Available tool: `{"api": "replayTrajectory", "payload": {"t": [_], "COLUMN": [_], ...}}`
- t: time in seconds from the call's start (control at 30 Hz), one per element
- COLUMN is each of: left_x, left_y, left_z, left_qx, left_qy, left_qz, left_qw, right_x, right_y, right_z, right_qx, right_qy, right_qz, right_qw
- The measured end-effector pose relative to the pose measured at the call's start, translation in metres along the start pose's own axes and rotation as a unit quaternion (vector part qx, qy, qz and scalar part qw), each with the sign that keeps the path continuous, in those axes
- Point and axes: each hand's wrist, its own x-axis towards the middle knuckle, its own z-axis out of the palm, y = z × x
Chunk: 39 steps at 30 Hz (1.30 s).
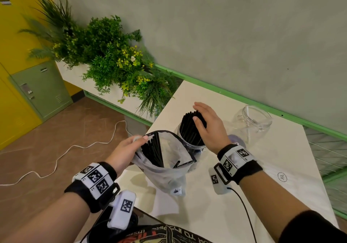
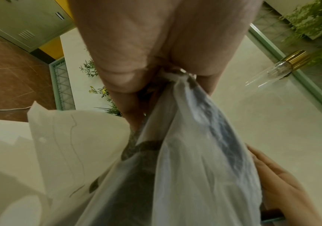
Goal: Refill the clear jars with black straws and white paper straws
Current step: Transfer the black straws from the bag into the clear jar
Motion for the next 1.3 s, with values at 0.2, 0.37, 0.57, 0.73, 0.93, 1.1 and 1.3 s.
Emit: {"api": "replayTrajectory", "payload": {"t": [0.2,0.37,0.57,0.73,0.93,1.1,1.3], "left_x": [0.000,0.000,-0.002,-0.002,-0.003,-0.003,0.000], "left_y": [-0.001,-0.003,-0.004,-0.007,-0.007,-0.008,-0.008], "left_z": [-0.002,-0.003,-0.006,-0.010,-0.012,-0.015,-0.014], "left_qx": [0.002,-0.011,-0.022,-0.047,-0.059,-0.060,-0.052], "left_qy": [-0.002,-0.003,-0.001,0.002,0.010,0.020,0.015], "left_qz": [0.001,-0.006,-0.009,-0.021,-0.022,-0.018,-0.009], "left_qw": [1.000,1.000,1.000,0.999,0.998,0.998,0.998], "right_x": [-0.010,-0.016,-0.015,-0.008,0.006,-0.011,0.005], "right_y": [0.002,0.016,0.026,0.030,0.045,0.060,0.062], "right_z": [0.017,0.024,0.017,0.004,-0.021,-0.026,-0.026], "right_qx": [-0.080,-0.134,-0.268,-0.317,-0.125,-0.122,-0.089], "right_qy": [-0.052,-0.110,-0.173,-0.239,-0.111,-0.238,-0.220], "right_qz": [-0.085,-0.120,-0.168,-0.085,0.027,0.044,0.066], "right_qw": [0.992,0.978,0.933,0.914,0.986,0.963,0.969]}}
